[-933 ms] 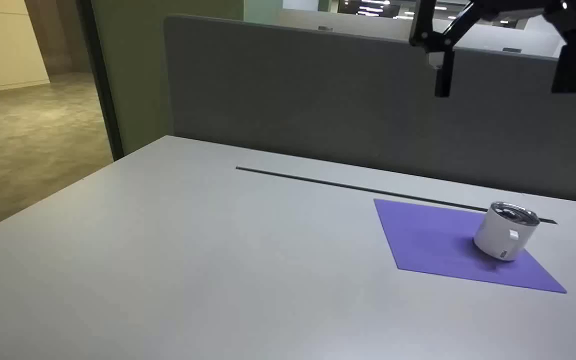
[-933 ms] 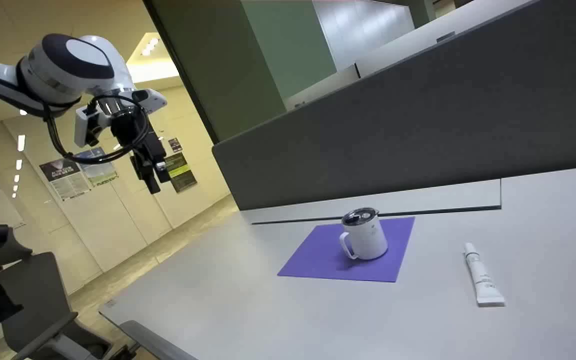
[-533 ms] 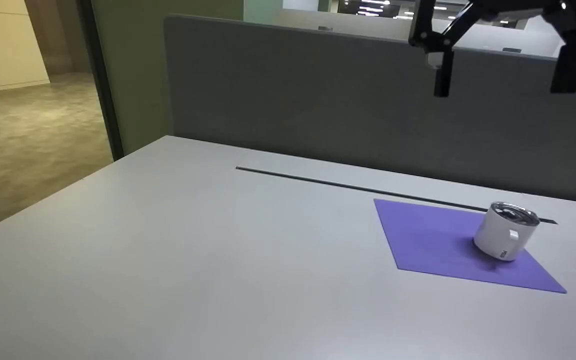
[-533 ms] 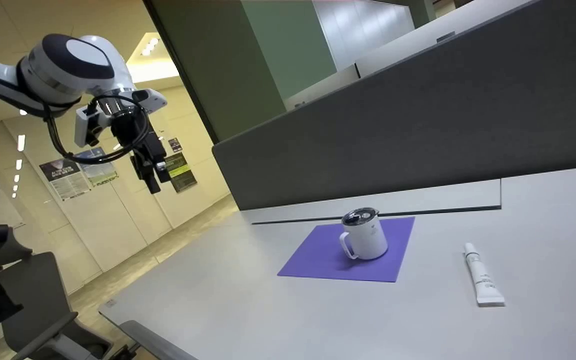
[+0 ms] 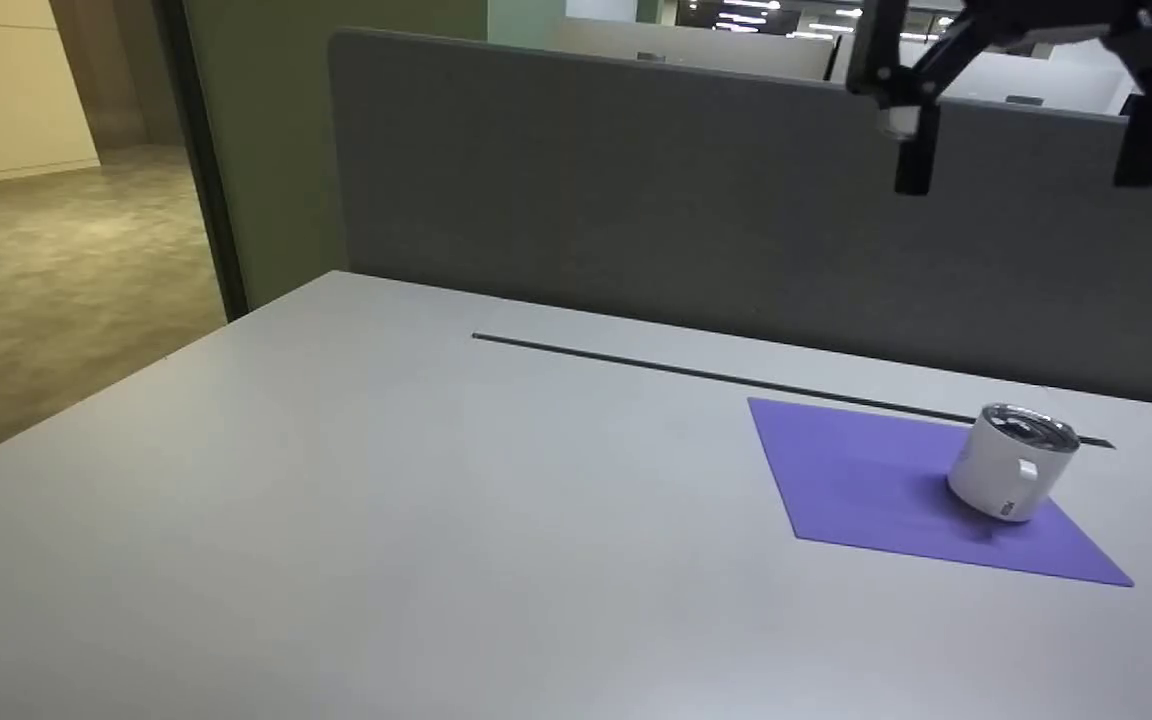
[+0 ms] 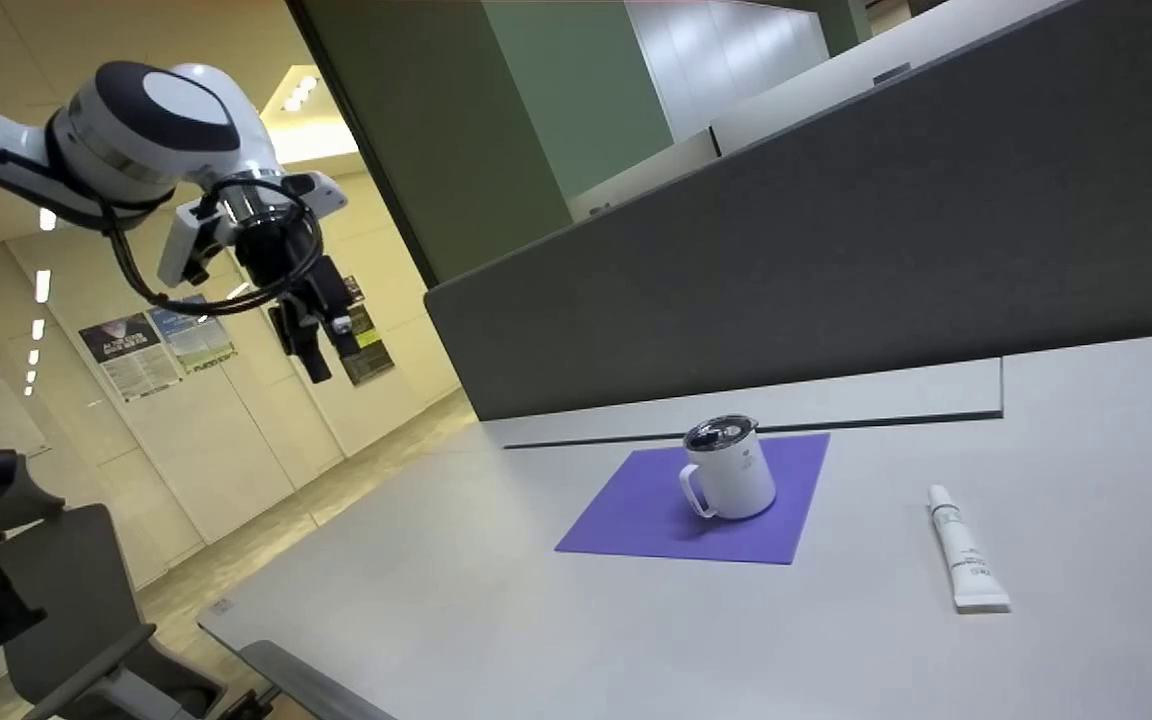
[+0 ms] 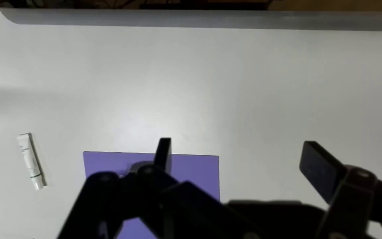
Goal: Slide the black part of the lid
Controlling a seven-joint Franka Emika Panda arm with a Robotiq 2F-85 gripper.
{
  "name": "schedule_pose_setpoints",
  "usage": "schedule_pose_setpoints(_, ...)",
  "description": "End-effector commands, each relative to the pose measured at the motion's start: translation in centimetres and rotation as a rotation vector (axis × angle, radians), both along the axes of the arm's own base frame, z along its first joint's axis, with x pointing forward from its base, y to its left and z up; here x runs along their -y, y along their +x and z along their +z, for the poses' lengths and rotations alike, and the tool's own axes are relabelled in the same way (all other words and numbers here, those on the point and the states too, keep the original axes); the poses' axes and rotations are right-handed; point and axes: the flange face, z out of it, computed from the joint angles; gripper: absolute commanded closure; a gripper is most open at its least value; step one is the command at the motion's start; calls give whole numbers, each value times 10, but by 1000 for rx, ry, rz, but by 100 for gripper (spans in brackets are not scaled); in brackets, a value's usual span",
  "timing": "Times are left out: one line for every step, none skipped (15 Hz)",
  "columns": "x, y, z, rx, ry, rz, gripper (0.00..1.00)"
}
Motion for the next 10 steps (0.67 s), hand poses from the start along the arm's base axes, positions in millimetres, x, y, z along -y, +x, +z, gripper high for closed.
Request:
schedule_pose_setpoints(54, 40, 6, 10, 10, 113, 0)
schedule_pose_setpoints(75, 50, 13, 24, -3, 125, 0)
schedule_pose_setpoints(94, 63, 14, 36, -27, 135, 0)
schedule_pose_setpoints(114, 75, 18, 49, -55, 135, 0)
schedule_pose_setpoints(137, 90, 22, 64, -104, 105, 0)
schedule_pose_setpoints(160, 106, 28, 74, -123, 71, 0)
schedule_pose_setpoints(178, 119, 33, 78, -133, 36, 0)
schedule_pose_setpoints(197, 131, 41, 82, -127, -3, 0)
schedule_pose_setpoints(212, 143, 48, 87, -106, -36, 0)
schedule_pose_setpoints(192, 114, 34, 94, -110, 7, 0)
